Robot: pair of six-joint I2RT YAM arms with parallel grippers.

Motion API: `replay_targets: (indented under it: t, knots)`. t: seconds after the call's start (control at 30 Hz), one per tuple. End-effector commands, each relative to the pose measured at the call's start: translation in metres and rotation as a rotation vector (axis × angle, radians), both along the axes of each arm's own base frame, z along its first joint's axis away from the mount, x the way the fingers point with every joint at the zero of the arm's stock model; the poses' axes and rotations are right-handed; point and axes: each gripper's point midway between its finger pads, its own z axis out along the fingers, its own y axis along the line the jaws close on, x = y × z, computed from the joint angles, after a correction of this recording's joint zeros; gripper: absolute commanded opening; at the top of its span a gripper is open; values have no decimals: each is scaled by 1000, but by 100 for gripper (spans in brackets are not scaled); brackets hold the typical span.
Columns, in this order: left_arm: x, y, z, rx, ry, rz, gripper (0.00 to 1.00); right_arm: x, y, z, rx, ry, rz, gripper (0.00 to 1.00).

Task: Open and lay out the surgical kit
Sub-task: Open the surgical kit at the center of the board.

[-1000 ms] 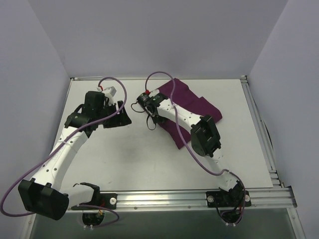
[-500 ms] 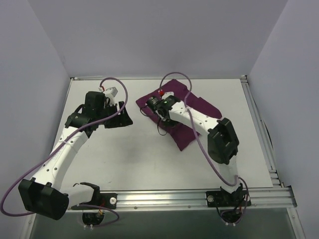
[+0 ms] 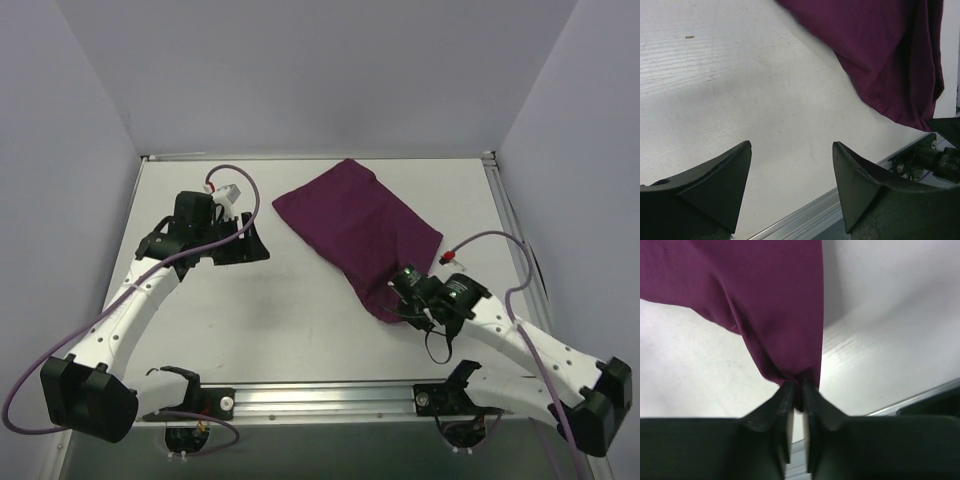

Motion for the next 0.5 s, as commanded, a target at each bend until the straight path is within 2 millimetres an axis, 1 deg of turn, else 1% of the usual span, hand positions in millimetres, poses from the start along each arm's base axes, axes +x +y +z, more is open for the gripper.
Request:
replay_targets:
  t: [0.0, 0.03, 0.07, 0.1, 0.13, 0.17, 0.2, 0.23, 0.27, 0.3, 0.33, 0.37, 0.4, 0.43, 0.47]
  knots:
    - [9, -5, 10, -32, -55, -30, 75, -33, -13, -9, 144, 42, -221, 20]
    - [10, -6, 11, -32, -55, -32, 75, -35, -13, -5, 195, 20, -233, 30]
    - [11, -5, 9, -29, -52, -29, 75, -40, -18, -8, 191, 30, -249, 38]
    - [11, -5, 7, -29, -45, -29, 75, -41, -21, -7, 192, 22, -257, 44]
    - [11, -5, 6, -32, -41, -27, 75, -40, -21, -4, 189, 9, -238, 52]
    - [11, -5, 5, -33, -35, -25, 75, -38, -22, -2, 175, 4, -225, 58]
    - [10, -6, 4, -35, -29, -25, 75, -33, -25, 2, 136, -18, -210, 66]
    - [10, -6, 4, -38, -27, -27, 75, -23, -21, 12, 104, -32, -188, 72]
    - [10, -6, 5, -39, -28, -26, 75, -18, -23, 16, 42, -41, -125, 78]
    - [9, -6, 6, -40, -27, -25, 75, -9, -25, 22, -8, -53, -102, 86]
    - [9, -6, 7, -39, -28, -22, 75, 5, -28, 21, -102, -55, -74, 88]
    - [10, -5, 8, -36, -32, -17, 75, 24, -21, 36, -146, -85, 45, 88]
    - [10, -5, 9, -36, -28, -14, 75, 41, -33, 29, -214, -29, 36, 85]
    - [10, -4, 10, -31, -23, -11, 75, 56, -30, 28, -215, -17, 70, 84]
    - [11, -3, 12, -28, -24, -7, 75, 71, -34, 39, -264, -15, 162, 84]
